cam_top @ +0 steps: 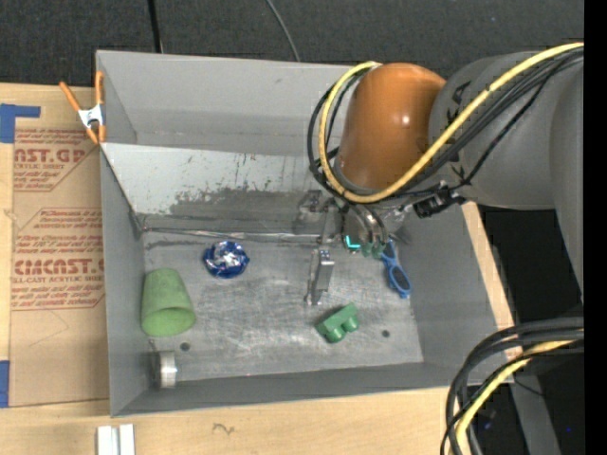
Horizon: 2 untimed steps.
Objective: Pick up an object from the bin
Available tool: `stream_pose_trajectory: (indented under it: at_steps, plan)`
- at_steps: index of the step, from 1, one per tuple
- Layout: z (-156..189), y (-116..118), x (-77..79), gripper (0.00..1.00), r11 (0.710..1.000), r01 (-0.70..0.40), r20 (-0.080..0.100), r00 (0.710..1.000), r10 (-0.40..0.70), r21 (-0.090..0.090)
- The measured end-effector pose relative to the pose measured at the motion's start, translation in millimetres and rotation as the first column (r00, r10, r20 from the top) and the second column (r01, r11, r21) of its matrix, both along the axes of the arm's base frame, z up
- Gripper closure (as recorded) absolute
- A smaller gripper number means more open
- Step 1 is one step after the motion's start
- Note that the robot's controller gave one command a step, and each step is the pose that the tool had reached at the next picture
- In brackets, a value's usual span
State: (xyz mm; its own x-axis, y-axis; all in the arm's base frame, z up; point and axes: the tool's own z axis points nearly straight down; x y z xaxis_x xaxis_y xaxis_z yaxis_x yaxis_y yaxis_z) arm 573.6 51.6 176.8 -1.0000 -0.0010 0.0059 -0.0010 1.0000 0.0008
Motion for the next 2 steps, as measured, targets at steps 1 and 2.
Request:
stream_pose_trajectory:
  at_steps: [1,2]
  plan:
    - [-107.2,-78.9,-44.1,0.0,0.967,-0.255,0.012,0.967,0.255,-0.002]
    - [-75.2,-79.4,-91.2,0.0,0.97,-0.243,0.009,0.97,0.243,-0.001]
